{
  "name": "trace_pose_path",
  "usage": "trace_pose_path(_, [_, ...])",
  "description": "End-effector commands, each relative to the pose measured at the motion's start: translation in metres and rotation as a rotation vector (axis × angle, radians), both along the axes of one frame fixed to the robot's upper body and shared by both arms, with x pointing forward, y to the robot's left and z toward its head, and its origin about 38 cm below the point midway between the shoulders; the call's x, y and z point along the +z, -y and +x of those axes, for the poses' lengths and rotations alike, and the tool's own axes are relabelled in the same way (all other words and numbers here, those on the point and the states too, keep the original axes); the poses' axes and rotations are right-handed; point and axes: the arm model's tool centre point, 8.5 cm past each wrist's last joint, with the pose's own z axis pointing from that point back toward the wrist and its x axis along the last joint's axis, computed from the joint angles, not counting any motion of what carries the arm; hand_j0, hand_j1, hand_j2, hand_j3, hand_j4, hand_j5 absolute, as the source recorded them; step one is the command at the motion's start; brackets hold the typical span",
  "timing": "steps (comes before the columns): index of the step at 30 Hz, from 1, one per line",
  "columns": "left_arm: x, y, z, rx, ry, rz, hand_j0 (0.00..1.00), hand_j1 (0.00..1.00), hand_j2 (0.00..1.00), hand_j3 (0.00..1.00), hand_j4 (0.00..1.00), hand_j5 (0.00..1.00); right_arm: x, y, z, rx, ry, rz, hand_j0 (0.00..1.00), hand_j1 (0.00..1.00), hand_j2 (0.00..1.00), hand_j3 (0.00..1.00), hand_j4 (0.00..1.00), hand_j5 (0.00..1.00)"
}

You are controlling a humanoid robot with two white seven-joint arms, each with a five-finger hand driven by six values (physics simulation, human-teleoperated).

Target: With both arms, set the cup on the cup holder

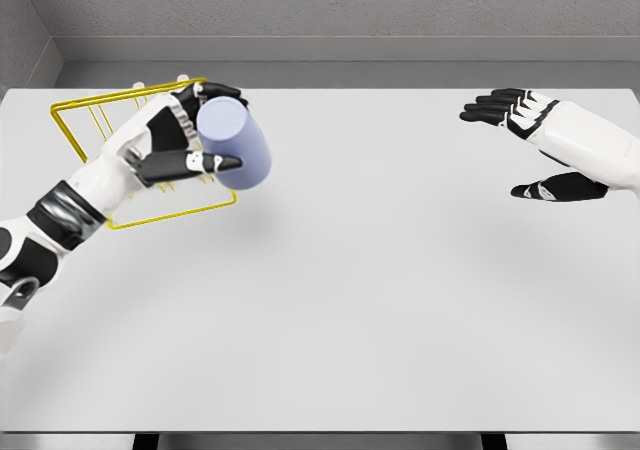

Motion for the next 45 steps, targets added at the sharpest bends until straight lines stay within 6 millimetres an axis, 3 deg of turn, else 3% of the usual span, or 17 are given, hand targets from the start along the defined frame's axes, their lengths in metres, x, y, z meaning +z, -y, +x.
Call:
trace_pose_path(1, [0.006,-0.009,0.001,0.014,0.005,-0.003,0.65,0.65,0.65,0.65,0.65,0.65,0.0,-0.001,0.0,0.001,-0.002,0.01,1.0,1.0,1.0,1.0,1.0,1.0])
trace_pose_path(23, [0.029,-0.044,0.016,0.101,0.046,-0.009,0.65,0.65,0.65,0.65,0.65,0.65,0.0,-0.001,0.0,0.001,-0.002,0.01,1.0,1.0,1.0,1.0,1.0,1.0])
trace_pose_path(45, [0.013,-0.058,0.021,0.147,0.002,-0.002,0.67,0.67,0.67,0.67,0.67,0.67,0.001,0.0,0.0,0.0,-0.001,0.012,1.0,1.0,1.0,1.0,1.0,1.0])
